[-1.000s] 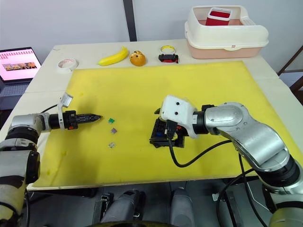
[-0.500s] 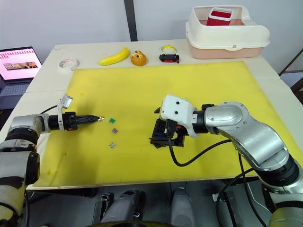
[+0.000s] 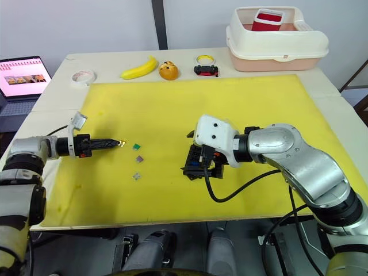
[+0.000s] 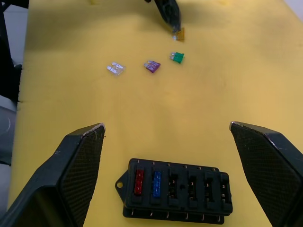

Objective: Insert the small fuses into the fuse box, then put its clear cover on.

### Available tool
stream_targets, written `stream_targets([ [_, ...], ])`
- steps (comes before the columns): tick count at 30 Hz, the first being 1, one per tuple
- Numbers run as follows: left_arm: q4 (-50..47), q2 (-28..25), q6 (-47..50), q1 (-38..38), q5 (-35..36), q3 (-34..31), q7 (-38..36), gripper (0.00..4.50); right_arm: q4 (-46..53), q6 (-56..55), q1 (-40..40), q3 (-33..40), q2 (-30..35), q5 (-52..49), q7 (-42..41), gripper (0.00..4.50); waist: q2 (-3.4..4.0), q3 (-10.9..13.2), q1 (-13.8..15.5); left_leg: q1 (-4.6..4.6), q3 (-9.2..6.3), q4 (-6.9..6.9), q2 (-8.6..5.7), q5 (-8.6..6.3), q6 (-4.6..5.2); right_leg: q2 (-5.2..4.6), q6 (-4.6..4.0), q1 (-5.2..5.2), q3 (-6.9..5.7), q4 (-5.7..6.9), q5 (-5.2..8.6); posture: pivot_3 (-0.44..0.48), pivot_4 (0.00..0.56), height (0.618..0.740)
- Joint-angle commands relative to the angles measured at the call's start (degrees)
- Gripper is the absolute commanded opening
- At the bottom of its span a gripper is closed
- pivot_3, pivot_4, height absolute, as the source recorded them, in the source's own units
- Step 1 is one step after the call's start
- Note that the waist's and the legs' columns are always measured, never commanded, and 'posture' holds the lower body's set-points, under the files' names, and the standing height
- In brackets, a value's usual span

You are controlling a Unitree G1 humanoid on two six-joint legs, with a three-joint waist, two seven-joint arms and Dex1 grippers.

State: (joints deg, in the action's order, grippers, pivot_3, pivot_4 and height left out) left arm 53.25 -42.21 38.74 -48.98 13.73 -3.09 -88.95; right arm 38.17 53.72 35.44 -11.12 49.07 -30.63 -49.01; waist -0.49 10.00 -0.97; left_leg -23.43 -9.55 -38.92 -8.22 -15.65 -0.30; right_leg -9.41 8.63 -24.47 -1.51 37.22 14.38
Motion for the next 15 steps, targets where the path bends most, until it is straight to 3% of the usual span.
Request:
stream_targets([
  [1, -10.4, -1.8, 4.7, 1.4, 4.2, -1.3, -2.0, 0.02, 1.7, 2.2, 1.0, 3.9, -0.9, -3.4, 0.8, 4.50, 0.00, 0.0, 0.1, 0.00, 0.00, 0.00, 0.00, 0.00, 0.00, -0.01, 0.00, 0.01, 0.01, 0.00, 0.00, 0.000, 0.150, 0.740],
  [8, -33.4, -2.8, 15.3, 4.5, 14.0, -2.3, -1.0, 0.02, -0.3, 13.0, 5.0, 12.1, -6.3, -16.0, 5.2, 4.50, 0.00, 0.0, 0.2, 0.00, -0.03, 0.00, 0.00, 0.00, 0.00, -0.04, -0.01, 0.01, 0.02, -0.01, 0.00, 0.000, 0.150, 0.740],
  [15, -49.3, 0.8, 19.9, 2.5, 23.9, -2.4, 2.9, 0.02, -8.1, 30.7, 12.5, 21.4, -12.5, -32.8, 13.8, 4.50, 0.00, 0.0, 0.3, -0.01, -0.04, 0.00, -0.01, 0.00, 0.00, -0.07, -0.03, 0.06, 0.03, -0.07, -0.01, 0.000, 0.150, 0.740],
])
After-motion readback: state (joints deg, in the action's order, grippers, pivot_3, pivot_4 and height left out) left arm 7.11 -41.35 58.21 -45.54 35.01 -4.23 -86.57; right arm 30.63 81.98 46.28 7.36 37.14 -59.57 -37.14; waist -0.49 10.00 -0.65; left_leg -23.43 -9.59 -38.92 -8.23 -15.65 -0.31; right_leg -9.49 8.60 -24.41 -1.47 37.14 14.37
